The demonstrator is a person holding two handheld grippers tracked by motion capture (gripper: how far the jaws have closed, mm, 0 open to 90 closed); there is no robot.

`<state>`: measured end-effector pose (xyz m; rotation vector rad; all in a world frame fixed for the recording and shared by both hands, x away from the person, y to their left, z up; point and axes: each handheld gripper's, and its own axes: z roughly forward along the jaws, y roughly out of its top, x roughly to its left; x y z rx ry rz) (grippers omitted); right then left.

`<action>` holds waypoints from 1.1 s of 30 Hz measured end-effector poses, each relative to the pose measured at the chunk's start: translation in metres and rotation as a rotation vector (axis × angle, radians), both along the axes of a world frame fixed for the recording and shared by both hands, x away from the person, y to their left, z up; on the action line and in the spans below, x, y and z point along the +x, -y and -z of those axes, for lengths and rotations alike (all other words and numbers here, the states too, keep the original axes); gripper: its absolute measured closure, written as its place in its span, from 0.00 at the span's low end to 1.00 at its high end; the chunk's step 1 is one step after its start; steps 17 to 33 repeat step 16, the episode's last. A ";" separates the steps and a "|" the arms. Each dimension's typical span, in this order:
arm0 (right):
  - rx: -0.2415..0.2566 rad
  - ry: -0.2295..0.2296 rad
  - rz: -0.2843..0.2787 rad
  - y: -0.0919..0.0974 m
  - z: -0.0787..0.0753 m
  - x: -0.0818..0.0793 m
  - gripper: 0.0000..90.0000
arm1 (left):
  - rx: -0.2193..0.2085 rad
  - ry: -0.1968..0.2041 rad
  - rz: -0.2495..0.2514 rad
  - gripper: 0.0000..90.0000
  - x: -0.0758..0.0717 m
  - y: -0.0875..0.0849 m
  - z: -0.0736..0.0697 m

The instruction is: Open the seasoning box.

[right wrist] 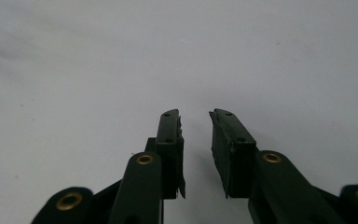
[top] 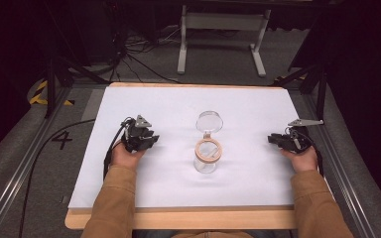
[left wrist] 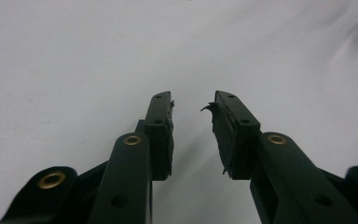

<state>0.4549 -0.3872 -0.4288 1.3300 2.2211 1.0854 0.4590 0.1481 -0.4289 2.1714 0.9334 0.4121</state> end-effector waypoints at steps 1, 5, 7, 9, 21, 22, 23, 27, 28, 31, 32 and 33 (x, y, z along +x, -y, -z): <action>-0.018 0.001 -0.002 0.000 0.003 0.001 0.78 | 0.006 0.011 0.016 0.74 0.000 0.003 0.002; -0.054 0.028 -0.021 -0.002 0.011 0.001 0.74 | 0.036 0.019 0.035 0.73 0.000 0.009 0.006; -0.060 0.033 -0.024 -0.002 0.011 0.001 0.72 | 0.035 0.019 0.036 0.72 -0.001 0.010 0.008; -0.055 0.034 -0.030 -0.004 0.012 0.001 0.71 | 0.025 0.000 0.035 0.70 0.000 0.012 0.011; -0.061 0.061 -0.066 -0.011 0.010 0.000 0.68 | -0.016 -0.021 0.031 0.69 0.003 0.010 0.011; -0.061 0.061 -0.066 -0.011 0.010 0.000 0.68 | -0.016 -0.021 0.031 0.69 0.003 0.010 0.011; -0.061 0.061 -0.066 -0.011 0.010 0.000 0.68 | -0.016 -0.021 0.031 0.69 0.003 0.010 0.011; -0.061 0.061 -0.066 -0.011 0.010 0.000 0.68 | -0.016 -0.021 0.031 0.69 0.003 0.010 0.011; -0.061 0.061 -0.066 -0.011 0.010 0.000 0.68 | -0.016 -0.021 0.031 0.69 0.003 0.010 0.011; -0.061 0.061 -0.066 -0.011 0.010 0.000 0.68 | -0.016 -0.021 0.031 0.69 0.003 0.010 0.011; -0.061 0.061 -0.066 -0.011 0.010 0.000 0.68 | -0.016 -0.021 0.031 0.69 0.003 0.010 0.011; -0.061 0.061 -0.066 -0.011 0.010 0.000 0.68 | -0.016 -0.021 0.031 0.69 0.003 0.010 0.011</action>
